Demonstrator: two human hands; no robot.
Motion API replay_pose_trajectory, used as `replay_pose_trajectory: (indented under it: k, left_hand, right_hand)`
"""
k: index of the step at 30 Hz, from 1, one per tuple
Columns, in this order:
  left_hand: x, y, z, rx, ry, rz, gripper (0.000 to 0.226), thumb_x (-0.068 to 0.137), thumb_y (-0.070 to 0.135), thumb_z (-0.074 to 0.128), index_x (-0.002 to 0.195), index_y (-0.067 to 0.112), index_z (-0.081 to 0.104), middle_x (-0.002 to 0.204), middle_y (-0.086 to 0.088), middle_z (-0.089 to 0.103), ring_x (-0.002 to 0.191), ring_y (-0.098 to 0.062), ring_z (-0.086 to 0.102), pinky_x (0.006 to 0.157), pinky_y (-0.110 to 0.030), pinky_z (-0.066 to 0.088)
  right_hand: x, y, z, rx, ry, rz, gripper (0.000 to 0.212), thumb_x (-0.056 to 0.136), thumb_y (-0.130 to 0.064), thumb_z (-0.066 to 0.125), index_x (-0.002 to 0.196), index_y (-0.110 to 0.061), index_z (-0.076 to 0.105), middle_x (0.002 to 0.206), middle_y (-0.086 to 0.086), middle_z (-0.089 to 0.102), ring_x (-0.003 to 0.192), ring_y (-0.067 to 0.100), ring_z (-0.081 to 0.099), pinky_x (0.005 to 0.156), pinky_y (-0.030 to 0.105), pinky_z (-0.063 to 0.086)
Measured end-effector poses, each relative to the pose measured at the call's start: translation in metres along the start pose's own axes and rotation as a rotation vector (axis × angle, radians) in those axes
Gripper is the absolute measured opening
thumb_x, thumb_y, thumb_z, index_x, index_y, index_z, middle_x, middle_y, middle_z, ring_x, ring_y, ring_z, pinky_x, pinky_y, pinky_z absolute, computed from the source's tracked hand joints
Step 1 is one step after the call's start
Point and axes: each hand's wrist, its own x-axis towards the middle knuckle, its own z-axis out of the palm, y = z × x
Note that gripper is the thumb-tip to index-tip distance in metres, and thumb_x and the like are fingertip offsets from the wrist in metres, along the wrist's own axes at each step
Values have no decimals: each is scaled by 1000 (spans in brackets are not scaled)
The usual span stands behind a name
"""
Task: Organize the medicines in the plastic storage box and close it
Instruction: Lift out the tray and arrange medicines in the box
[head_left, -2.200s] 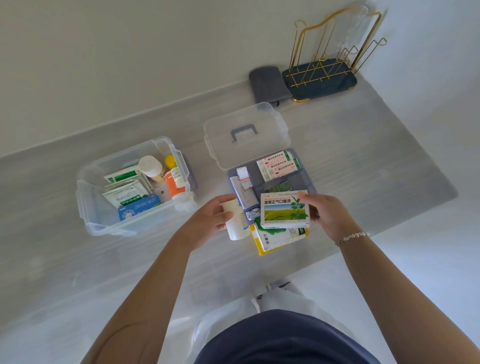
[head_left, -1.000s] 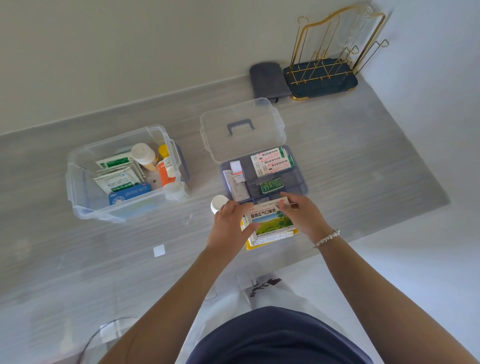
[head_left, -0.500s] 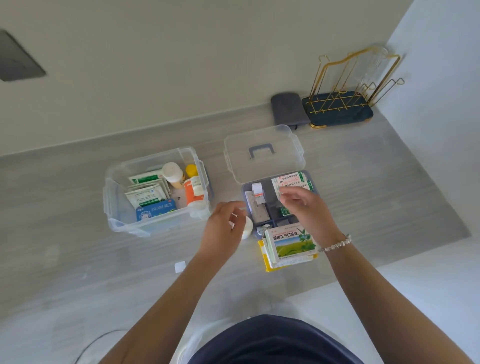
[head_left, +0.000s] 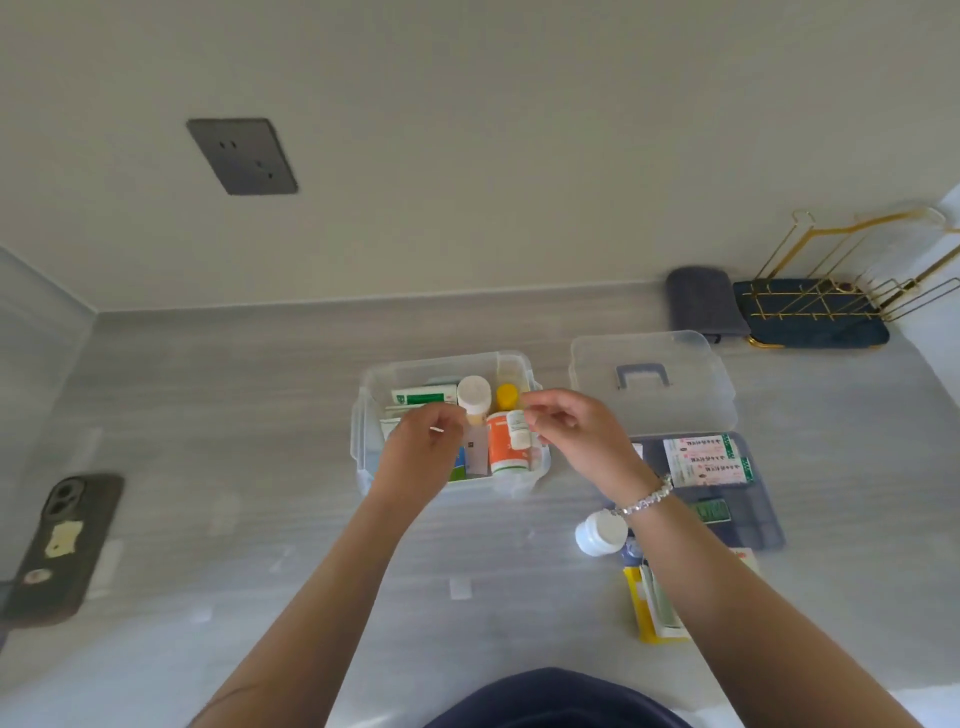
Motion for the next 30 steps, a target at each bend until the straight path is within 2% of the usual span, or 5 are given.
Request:
replay_pose_trajectory:
  k: [7, 12, 20, 25, 30]
  left_hand:
    - [41, -29, -10, 232, -322, -194, 28, 93, 24, 36, 91, 8, 59, 81, -7, 50, 58, -12, 46, 54, -26, 35]
    - [49, -37, -1, -17, -315, -412, 25, 94, 26, 41, 115, 18, 51, 96, -4, 48, 73, -17, 47, 54, -21, 35]
    - [59, -57, 6, -102, -315, -463, 45, 91, 11, 38, 136, 17, 42, 101, -4, 49, 61, -7, 43, 44, -14, 36]
    - [62, -62, 5, -151, -305, -478, 43, 90, 13, 41, 132, 20, 46, 86, 2, 51, 65, -9, 46, 54, -19, 36]
    - [57, -58, -2, -156, -277, -408, 44, 89, 12, 41, 132, 19, 48, 127, -8, 55, 94, -21, 54, 69, -26, 43]
  right_hand:
    - [37, 1, 46, -189, -189, 117, 25, 85, -19, 60, 109, -14, 67, 101, 3, 71, 95, 17, 65, 89, 31, 51]
    - [62, 11, 81, -328, -350, 252, 18, 88, -12, 50, 72, -15, 56, 74, 7, 59, 73, 19, 55, 64, 25, 45]
    - [90, 15, 109, -222, -430, 601, 24, 91, -8, 51, 115, -5, 54, 96, 10, 56, 93, 26, 62, 91, 36, 53]
    - [95, 20, 116, -363, -382, 531, 31, 86, -13, 58, 114, 0, 59, 81, 10, 60, 72, 20, 59, 82, 34, 54]
    - [92, 11, 112, -417, -331, 371, 24, 80, -20, 67, 87, 3, 70, 79, 17, 66, 73, 24, 65, 79, 37, 55]
